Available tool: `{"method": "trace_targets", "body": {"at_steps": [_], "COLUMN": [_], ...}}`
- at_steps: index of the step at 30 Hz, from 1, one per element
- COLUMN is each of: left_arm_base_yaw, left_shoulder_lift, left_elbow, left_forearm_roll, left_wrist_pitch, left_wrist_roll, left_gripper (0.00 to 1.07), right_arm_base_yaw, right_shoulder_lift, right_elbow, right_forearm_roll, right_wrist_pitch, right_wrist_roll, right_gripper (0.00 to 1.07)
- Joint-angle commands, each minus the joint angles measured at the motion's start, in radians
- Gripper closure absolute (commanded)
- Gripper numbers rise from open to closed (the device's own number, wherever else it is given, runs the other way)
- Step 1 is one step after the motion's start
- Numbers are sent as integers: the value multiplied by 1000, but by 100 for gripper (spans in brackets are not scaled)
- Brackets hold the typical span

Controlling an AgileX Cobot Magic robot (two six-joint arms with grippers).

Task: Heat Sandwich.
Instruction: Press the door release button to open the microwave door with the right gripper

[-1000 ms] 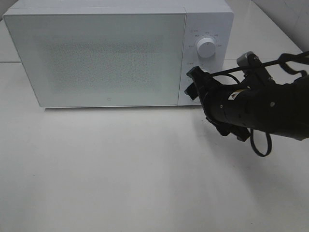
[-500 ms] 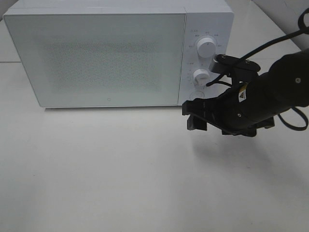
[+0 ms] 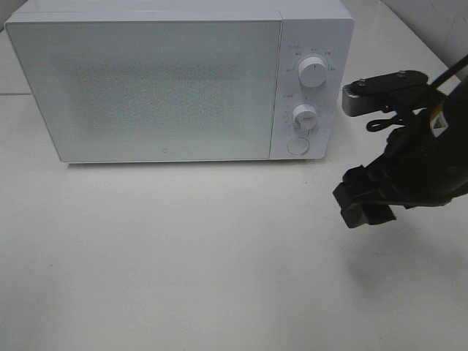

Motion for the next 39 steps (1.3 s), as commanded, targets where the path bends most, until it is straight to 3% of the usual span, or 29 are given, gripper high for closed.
{"method": "trace_targets", "body": {"at_steps": [1,26,34,38,39], "left_arm_base_yaw": [3,3,3,3,3], "left_shoulder_lift": [-19,-19,-19,-19,-19], "left_elbow": [0,0,0,0,0], "left_forearm_roll": [-4,-4,-4,-4,-4], "left_wrist_pitch": [-10,-10,-10,-10,-10], "left_wrist_roll": [-1,-1,-1,-1,-1], "left_gripper": [9,9,9,9,9], "right_arm_base_yaw": [-2,-5,-5,-150,-150], "right_shoulder_lift": [-86,-795,-967,-1113,-1113], "right_elbow": [-7,-3,80,189,189], "right_forearm_roll": [-9,-9,-47,-61,-61], "right_wrist_pitch": [101,416,416,395,395], "right_wrist_roll": [-37,-116,-116,-120,-120], "right_gripper": [32,32,32,32,32]}}
